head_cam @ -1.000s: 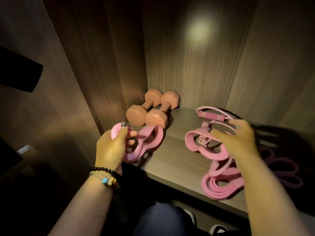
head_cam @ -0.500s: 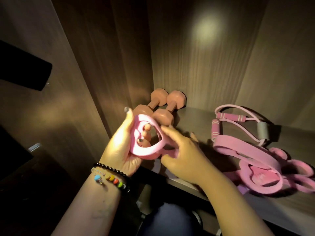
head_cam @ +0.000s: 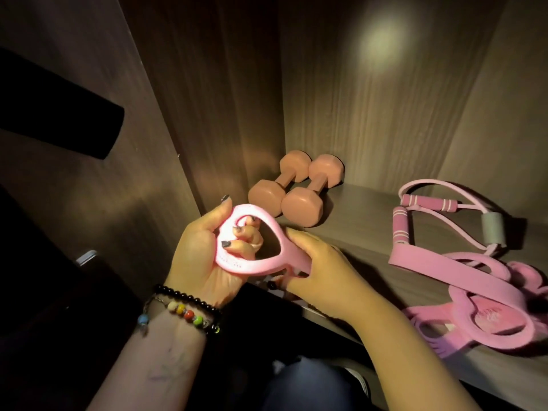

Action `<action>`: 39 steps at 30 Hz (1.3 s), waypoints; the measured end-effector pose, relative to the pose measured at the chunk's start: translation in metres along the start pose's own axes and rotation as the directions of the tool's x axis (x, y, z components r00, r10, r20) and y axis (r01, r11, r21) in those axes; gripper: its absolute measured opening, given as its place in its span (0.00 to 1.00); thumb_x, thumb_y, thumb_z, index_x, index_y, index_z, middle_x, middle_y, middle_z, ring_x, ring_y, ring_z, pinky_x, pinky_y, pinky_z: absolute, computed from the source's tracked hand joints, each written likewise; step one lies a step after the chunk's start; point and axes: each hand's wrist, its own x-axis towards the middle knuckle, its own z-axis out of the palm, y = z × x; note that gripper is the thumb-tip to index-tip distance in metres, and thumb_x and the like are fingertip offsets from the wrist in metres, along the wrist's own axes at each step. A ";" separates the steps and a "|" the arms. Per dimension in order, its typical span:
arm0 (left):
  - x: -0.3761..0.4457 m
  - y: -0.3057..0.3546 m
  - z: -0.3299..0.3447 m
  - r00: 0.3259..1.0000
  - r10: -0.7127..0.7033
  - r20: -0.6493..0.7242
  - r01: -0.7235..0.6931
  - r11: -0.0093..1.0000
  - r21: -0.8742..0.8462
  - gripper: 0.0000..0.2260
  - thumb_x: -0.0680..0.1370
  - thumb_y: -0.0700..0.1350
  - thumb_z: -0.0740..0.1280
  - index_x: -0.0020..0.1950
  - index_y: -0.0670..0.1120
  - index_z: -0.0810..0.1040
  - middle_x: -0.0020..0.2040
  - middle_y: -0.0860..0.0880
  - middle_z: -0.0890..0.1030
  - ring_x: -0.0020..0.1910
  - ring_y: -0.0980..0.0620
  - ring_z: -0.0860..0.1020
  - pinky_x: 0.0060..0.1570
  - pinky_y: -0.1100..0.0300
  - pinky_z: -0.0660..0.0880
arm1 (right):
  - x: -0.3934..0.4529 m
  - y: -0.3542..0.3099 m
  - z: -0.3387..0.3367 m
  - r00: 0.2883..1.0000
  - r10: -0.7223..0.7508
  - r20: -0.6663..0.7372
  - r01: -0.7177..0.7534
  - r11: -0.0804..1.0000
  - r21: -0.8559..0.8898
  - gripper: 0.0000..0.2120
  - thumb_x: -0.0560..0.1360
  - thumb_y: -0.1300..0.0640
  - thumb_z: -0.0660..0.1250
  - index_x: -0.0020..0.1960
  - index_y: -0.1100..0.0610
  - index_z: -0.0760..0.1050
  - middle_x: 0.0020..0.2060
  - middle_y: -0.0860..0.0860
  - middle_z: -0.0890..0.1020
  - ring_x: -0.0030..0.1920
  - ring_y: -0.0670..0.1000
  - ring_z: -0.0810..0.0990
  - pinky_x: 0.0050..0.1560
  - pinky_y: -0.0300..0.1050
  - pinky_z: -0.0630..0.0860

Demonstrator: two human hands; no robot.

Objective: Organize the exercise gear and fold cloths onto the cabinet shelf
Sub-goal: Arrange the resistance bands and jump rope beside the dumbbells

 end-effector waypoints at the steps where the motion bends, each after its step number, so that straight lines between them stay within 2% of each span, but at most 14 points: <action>1: 0.001 0.000 0.000 1.000 0.007 -0.011 -0.007 1.000 0.019 0.15 0.78 0.50 0.63 0.48 0.36 0.78 0.37 0.45 0.76 0.22 0.54 0.75 0.19 0.67 0.72 | 0.000 0.000 0.001 1.000 0.017 0.013 -0.017 1.000 -0.017 0.33 0.70 0.59 0.75 0.69 0.42 0.67 0.59 0.40 0.76 0.58 0.42 0.75 0.58 0.42 0.75; 5: 0.012 0.003 -0.003 0.994 0.053 -0.095 -0.037 0.987 0.158 0.19 0.81 0.53 0.58 0.43 0.39 0.74 0.28 0.47 0.71 0.20 0.55 0.69 0.19 0.69 0.68 | 0.000 0.004 -0.006 0.998 0.045 0.031 -0.044 0.998 -0.044 0.11 0.71 0.55 0.72 0.51 0.43 0.76 0.42 0.44 0.81 0.41 0.42 0.81 0.42 0.40 0.80; 7: 0.024 0.004 -0.009 0.958 0.184 -0.220 -0.088 0.918 0.388 0.20 0.82 0.55 0.58 0.42 0.40 0.73 0.26 0.48 0.69 0.20 0.55 0.66 0.19 0.67 0.65 | -0.001 0.006 -0.016 0.999 0.054 0.000 -0.054 0.998 -0.027 0.07 0.71 0.50 0.72 0.48 0.42 0.76 0.40 0.43 0.82 0.37 0.40 0.81 0.38 0.36 0.80; 8: 0.030 0.004 -0.012 0.933 0.259 -0.251 -0.089 0.839 0.538 0.21 0.81 0.57 0.58 0.41 0.41 0.73 0.25 0.49 0.69 0.20 0.54 0.66 0.20 0.66 0.65 | -0.001 0.007 -0.021 0.998 0.050 -0.029 -0.051 0.997 -0.052 0.10 0.70 0.48 0.73 0.49 0.41 0.76 0.41 0.39 0.81 0.38 0.37 0.81 0.36 0.32 0.78; 10: 0.042 0.003 -0.017 0.897 0.392 -0.203 -0.072 0.584 0.809 0.23 0.81 0.59 0.56 0.37 0.42 0.74 0.24 0.49 0.71 0.22 0.52 0.67 0.23 0.63 0.67 | -0.001 0.011 -0.029 0.996 0.053 -0.070 -0.062 0.989 -0.134 0.17 0.66 0.46 0.76 0.52 0.40 0.74 0.42 0.35 0.80 0.41 0.32 0.78 0.32 0.26 0.73; 12: 0.056 0.003 -0.021 0.872 0.486 -0.059 -0.106 0.306 0.946 0.26 0.81 0.59 0.55 0.34 0.43 0.75 0.24 0.48 0.74 0.23 0.52 0.72 0.29 0.61 0.70 | -0.001 0.016 -0.030 0.994 0.102 -0.048 -0.109 0.978 -0.179 0.23 0.64 0.47 0.78 0.55 0.40 0.73 0.44 0.37 0.80 0.42 0.35 0.79 0.36 0.29 0.72; 13: 0.062 0.004 -0.023 0.862 0.507 0.001 -0.128 0.215 0.968 0.26 0.81 0.59 0.55 0.33 0.42 0.76 0.23 0.49 0.74 0.23 0.52 0.74 0.31 0.61 0.71 | -0.001 0.018 -0.028 0.991 0.130 -0.031 -0.134 0.971 -0.198 0.25 0.63 0.48 0.79 0.57 0.41 0.73 0.46 0.37 0.78 0.43 0.37 0.78 0.39 0.32 0.73; 16: 0.081 0.008 -0.027 0.908 0.416 0.043 -0.108 0.135 0.985 0.25 0.79 0.61 0.58 0.44 0.40 0.80 0.27 0.52 0.77 0.31 0.53 0.81 0.32 0.61 0.74 | 0.004 0.027 -0.018 0.986 0.149 -0.068 -0.162 0.947 -0.276 0.30 0.65 0.48 0.78 0.64 0.47 0.72 0.50 0.39 0.75 0.47 0.41 0.77 0.46 0.39 0.75; 19: 0.095 0.005 -0.034 0.935 0.353 -0.030 0.022 0.026 0.999 0.18 0.76 0.53 0.69 0.57 0.44 0.69 0.43 0.50 0.78 0.41 0.53 0.80 0.36 0.62 0.74 | 0.009 0.032 -0.007 0.985 0.072 -0.160 -0.129 0.916 -0.381 0.27 0.67 0.47 0.76 0.63 0.51 0.73 0.54 0.45 0.77 0.47 0.45 0.74 0.44 0.39 0.71; 22: 0.102 -0.004 -0.042 0.890 0.452 0.062 0.027 -0.190 0.981 0.16 0.76 0.42 0.69 0.58 0.46 0.64 0.41 0.54 0.71 0.37 0.59 0.72 0.36 0.66 0.69 | 0.010 0.035 0.000 0.986 0.017 -0.166 -0.083 0.913 -0.400 0.25 0.68 0.51 0.76 0.63 0.52 0.73 0.55 0.46 0.77 0.50 0.49 0.77 0.46 0.41 0.73; 26: 0.111 -0.002 -0.040 0.805 0.535 0.257 0.026 -0.465 0.885 0.10 0.76 0.38 0.63 0.57 0.44 0.68 0.44 0.47 0.75 0.37 0.51 0.72 0.36 0.57 0.69 | 0.010 0.036 -0.005 0.987 0.007 -0.163 -0.081 0.891 -0.446 0.21 0.69 0.56 0.75 0.56 0.48 0.69 0.51 0.44 0.75 0.48 0.49 0.78 0.40 0.44 0.78; 30: 0.119 0.008 -0.034 0.803 0.509 0.311 0.163 -0.688 0.707 0.13 0.75 0.40 0.63 0.59 0.42 0.71 0.53 0.42 0.76 0.50 0.43 0.75 0.39 0.53 0.70 | 0.011 0.035 -0.009 0.980 0.016 -0.197 -0.103 0.890 -0.444 0.25 0.68 0.56 0.77 0.57 0.47 0.66 0.52 0.43 0.72 0.48 0.44 0.73 0.35 0.30 0.67; 35: 0.128 0.005 -0.041 0.870 0.418 0.261 0.264 -0.842 0.470 0.16 0.74 0.44 0.69 0.62 0.47 0.77 0.62 0.45 0.70 0.56 0.44 0.74 0.42 0.53 0.72 | 0.014 0.032 -0.005 0.976 -0.014 -0.218 -0.087 0.891 -0.445 0.22 0.70 0.59 0.75 0.59 0.50 0.70 0.55 0.47 0.74 0.50 0.46 0.75 0.45 0.37 0.71; 39: 0.133 0.001 -0.049 0.824 0.445 0.350 0.288 -0.862 0.418 0.21 0.75 0.43 0.68 0.66 0.43 0.67 0.60 0.44 0.74 0.56 0.44 0.75 0.41 0.54 0.71 | 0.019 0.033 -0.003 0.959 -0.011 -0.282 -0.117 0.893 -0.434 0.20 0.72 0.62 0.72 0.61 0.54 0.72 0.56 0.50 0.76 0.52 0.50 0.77 0.45 0.37 0.69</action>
